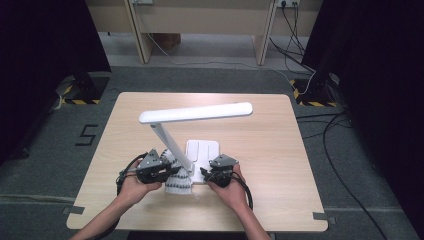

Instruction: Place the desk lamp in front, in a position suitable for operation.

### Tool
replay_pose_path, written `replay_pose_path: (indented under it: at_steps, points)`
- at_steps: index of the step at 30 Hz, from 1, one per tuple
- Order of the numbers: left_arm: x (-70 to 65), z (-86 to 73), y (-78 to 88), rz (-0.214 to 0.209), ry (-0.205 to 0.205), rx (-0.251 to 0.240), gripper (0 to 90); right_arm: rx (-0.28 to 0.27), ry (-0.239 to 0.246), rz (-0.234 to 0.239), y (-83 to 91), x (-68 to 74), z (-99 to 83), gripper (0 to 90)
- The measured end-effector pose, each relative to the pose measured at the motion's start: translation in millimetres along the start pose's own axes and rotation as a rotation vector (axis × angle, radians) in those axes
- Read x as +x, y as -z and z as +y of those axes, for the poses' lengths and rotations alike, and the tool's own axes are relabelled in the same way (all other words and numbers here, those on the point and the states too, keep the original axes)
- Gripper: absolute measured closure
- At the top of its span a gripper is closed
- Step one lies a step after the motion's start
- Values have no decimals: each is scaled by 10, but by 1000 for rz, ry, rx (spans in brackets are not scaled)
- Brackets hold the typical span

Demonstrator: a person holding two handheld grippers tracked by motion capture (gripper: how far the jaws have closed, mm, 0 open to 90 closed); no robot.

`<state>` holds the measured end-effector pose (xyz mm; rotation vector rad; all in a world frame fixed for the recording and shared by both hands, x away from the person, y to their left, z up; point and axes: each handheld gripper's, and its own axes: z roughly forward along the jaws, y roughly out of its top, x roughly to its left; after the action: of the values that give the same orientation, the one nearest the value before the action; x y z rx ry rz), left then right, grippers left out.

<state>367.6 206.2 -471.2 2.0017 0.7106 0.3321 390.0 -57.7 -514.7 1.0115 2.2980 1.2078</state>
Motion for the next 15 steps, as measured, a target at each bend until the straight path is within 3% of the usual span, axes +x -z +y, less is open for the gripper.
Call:
replay_pose_path:
  at_steps: [6, 11, 15]
  points:
    - [-98, -38, 27, -37, -2, 17, 793, 0, 0, 0, 0, -1, 0, 543]
    - [-218, -15, 172, -58, -11, 9, 793, -1, 0, 0, 0, 0, 0, 543]
    - [-282, 80, 424, -4, -7, -67, 794, -1, 0, 0, -1, 1, -1, 543]
